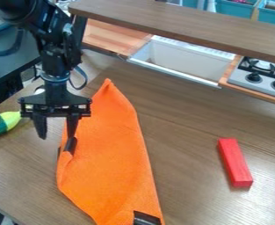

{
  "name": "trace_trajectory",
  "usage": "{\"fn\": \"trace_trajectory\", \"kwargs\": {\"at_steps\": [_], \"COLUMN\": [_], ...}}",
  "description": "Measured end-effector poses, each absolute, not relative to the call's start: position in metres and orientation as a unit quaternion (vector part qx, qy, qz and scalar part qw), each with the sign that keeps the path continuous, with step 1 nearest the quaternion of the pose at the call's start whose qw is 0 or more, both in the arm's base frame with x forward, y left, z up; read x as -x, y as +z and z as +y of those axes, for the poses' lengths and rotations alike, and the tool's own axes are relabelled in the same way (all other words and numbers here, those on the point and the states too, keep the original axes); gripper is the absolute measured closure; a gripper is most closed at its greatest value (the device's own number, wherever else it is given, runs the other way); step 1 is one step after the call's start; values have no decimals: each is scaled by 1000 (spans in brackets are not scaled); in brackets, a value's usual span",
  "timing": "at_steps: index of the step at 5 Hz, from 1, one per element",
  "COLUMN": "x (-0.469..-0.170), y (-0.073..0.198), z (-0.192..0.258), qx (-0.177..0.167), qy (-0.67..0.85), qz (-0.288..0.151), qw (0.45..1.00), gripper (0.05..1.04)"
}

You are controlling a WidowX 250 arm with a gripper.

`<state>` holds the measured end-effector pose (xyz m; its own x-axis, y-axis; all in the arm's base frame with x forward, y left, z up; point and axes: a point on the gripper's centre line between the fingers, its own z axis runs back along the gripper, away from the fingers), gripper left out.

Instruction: Fold the cloth from left to the right

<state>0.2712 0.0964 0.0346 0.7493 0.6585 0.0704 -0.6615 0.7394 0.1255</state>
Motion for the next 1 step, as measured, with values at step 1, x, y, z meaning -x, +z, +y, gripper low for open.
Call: {"fn": "trace_trajectory", "kwargs": {"at_steps": [1], "x": [-277], "y": [39], "z": [92], "qx": [-107], "qy": [331], "qz": [-20], "qw": [938], "gripper": [90]}}
